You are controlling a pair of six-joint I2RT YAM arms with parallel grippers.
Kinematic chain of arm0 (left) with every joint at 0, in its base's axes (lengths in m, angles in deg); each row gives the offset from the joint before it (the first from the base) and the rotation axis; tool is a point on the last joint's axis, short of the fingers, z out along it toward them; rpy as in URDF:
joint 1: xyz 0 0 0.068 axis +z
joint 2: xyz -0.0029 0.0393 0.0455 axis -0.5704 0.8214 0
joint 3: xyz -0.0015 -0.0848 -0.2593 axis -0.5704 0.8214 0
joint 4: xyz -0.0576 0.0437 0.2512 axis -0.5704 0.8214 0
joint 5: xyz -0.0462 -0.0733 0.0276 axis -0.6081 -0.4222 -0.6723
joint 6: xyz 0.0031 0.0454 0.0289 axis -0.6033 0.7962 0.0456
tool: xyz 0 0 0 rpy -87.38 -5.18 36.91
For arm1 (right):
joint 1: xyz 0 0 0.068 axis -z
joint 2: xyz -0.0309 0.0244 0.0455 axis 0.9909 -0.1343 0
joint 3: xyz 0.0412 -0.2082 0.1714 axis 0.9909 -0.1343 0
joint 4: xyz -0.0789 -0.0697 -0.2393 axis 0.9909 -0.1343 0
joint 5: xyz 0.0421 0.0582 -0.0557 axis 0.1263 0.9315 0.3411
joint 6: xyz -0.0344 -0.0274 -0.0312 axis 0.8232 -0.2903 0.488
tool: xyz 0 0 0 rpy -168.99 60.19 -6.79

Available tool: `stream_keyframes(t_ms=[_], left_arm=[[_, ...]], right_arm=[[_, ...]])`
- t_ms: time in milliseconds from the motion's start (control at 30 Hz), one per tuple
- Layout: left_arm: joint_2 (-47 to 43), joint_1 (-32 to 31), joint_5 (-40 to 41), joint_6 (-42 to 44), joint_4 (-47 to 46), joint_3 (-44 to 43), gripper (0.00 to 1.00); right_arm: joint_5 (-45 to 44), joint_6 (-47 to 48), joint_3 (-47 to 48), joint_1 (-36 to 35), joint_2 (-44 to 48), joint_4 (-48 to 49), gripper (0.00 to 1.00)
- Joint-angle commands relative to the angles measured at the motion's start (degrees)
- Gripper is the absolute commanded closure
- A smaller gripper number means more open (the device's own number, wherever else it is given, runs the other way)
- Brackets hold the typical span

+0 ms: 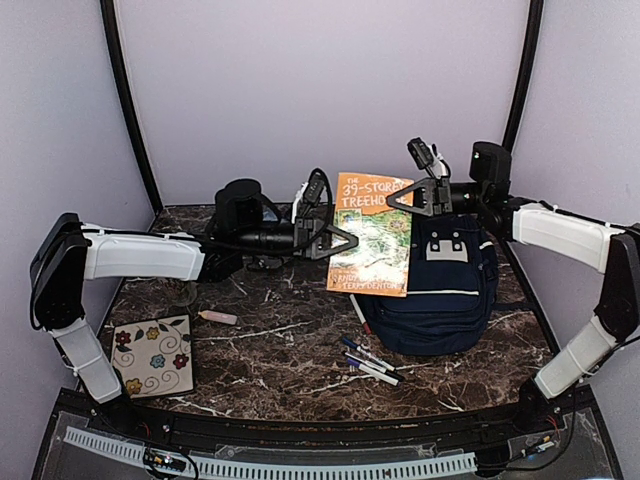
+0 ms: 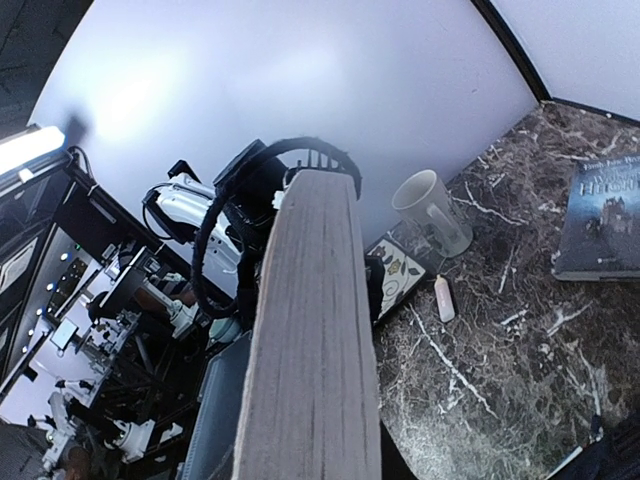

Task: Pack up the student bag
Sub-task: Pass from the left arm to the right, then pick up the largest pocket of the bag from the student bag.

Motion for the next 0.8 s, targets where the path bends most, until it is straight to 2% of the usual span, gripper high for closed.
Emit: stream_keyframes(t_ms=[0, 100, 233, 300, 367, 400, 567, 767], left_arm=[[-0.56, -0.06, 2.39, 1.72, -0.5, -0.89, 0.87], [-0.84, 0.01, 8.06, 5.26, 8.79, -2.78, 0.66], [-1.64, 0.01, 13.57, 9.41, 15.48, -3.45, 0.48], [-1.75, -0.07, 17.47, 12.38, 21.27, -4.89, 0.46], [-2.02, -0.52, 26.45, 15.48, 27.69, -6.2, 0.45], [-2.0, -0.91, 28.13, 17.51, 29.47, -6.6, 0.46], [0.06, -4.83, 32.86, 27.77, 35.98, -10.93, 0.48], [7.47, -11.6, 37.65, 40.33, 44.45, -20.87, 0.49]], right_arm=[[-0.14, 4.39, 0.61, 0.26, 0.97, -2.2, 0.83], [-1.35, 6.99, 0.64, 0.94, 1.48, -4.84, 0.9], [-5.01, 14.07, 1.03, 3.84, 3.65, -12.29, 1.0], [-7.45, 18.89, 1.96, 6.29, 5.05, -17.62, 1.0], [-11.39, 24.31, 3.2, 8.95, 6.79, -22.84, 1.0], [-13.5, 26.41, 2.98, 10.19, 7.93, -24.37, 1.0], [-20.04, 32.28, -0.21, 19.38, 14.44, -29.66, 1.0], [-17.29, 32.98, -2.55, 30.84, 18.77, -34.27, 1.0]])
